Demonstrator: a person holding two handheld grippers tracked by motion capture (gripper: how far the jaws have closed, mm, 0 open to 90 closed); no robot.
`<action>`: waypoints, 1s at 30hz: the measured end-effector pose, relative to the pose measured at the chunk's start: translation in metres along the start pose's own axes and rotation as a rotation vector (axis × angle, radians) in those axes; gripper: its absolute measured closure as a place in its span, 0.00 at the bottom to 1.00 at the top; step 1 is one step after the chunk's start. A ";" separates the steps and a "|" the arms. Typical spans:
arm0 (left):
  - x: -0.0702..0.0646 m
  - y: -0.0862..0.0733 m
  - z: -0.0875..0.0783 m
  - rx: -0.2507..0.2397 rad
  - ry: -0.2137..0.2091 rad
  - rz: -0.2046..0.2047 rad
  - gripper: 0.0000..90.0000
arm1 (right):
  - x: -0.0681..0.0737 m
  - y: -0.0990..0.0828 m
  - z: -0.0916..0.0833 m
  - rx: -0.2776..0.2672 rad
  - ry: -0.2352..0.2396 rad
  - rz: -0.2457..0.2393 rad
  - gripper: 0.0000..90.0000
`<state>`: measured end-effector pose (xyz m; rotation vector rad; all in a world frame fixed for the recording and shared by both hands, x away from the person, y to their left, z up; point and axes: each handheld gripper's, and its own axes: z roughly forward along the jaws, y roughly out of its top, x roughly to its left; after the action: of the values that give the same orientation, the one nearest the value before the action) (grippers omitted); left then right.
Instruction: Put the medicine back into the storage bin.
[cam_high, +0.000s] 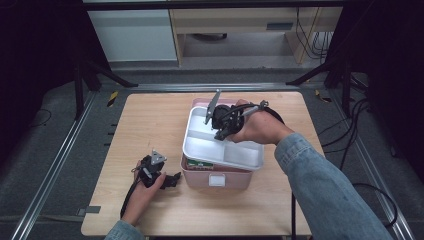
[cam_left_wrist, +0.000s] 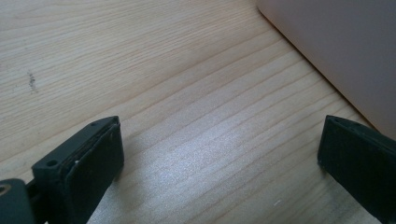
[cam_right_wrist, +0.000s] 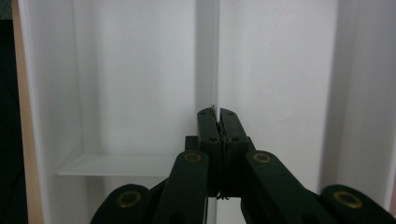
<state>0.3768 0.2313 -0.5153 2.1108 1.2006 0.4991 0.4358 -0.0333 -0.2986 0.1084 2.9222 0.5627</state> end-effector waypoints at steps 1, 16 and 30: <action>0.000 0.000 0.000 0.000 0.000 0.000 0.00 | 0.001 0.001 0.002 0.003 0.002 -0.002 1.00; 0.000 0.000 0.000 0.001 0.000 0.002 0.00 | 0.004 0.007 0.025 0.035 0.036 -0.029 1.00; 0.000 0.000 0.000 -0.001 -0.001 0.001 0.00 | -0.001 0.008 0.049 0.081 0.054 -0.046 1.00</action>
<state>0.3768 0.2311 -0.5154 2.1108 1.1979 0.4990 0.4461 -0.0085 -0.3406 0.0355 2.9919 0.4474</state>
